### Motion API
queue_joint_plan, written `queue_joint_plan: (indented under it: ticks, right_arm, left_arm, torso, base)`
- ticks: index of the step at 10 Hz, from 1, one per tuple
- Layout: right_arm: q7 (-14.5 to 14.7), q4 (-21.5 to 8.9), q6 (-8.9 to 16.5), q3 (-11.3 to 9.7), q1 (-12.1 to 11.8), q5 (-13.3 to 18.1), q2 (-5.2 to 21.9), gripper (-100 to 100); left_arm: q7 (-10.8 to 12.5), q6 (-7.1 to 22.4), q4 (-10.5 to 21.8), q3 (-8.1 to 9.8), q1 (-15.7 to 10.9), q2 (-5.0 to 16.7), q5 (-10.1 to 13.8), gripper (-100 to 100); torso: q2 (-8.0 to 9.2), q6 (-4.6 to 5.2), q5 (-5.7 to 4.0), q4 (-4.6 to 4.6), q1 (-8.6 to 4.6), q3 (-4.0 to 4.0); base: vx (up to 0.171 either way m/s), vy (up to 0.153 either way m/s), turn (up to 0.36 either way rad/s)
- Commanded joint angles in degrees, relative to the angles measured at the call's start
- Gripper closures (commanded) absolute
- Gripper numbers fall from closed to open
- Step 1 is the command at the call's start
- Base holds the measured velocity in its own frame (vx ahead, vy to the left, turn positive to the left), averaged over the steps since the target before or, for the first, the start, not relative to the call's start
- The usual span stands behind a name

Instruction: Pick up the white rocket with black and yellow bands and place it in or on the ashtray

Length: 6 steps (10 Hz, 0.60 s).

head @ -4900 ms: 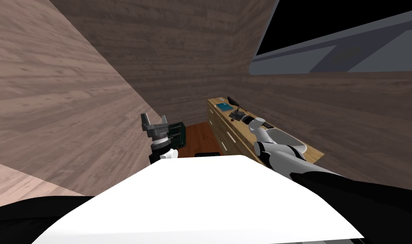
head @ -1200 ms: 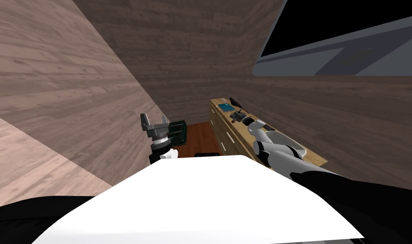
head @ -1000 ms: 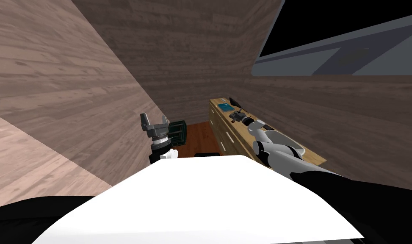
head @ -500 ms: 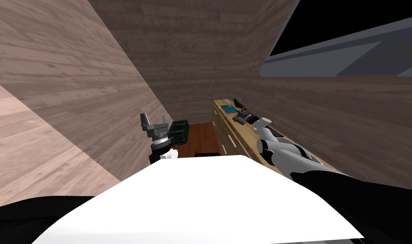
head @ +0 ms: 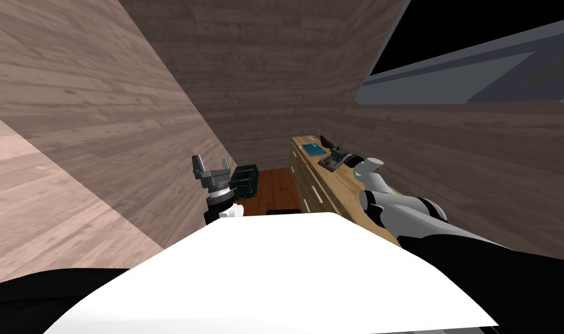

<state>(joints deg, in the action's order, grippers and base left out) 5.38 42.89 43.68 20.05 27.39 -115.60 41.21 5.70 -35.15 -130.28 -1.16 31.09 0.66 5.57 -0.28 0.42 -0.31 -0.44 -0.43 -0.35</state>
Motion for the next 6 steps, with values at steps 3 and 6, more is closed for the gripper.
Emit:
queue_joint_plan:
  ticks: [3, 6]
  right_arm:
    - [-3.4, -2.4, 0.0, -0.5, 1.2, -0.7, 4.2, 100]
    - [-6.5, -3.6, -0.6, -1.1, 1.9, -0.9, 6.8, 100]
  left_arm:
    - [0.0, 0.0, 0.0, 0.00, 0.0, 0.0, 0.0, 0]
    - [0.0, 0.0, 0.0, 0.00, 0.0, 0.0, 0.0, 0]
  torso:
    - [-0.07, 0.03, -0.01, -0.01, -0.05, -0.04]
    - [-0.10, 0.08, -0.08, -0.03, -0.22, -0.06]
  base:
    - [0.043, -0.021, -0.007]
    - [0.046, -0.047, -0.027]
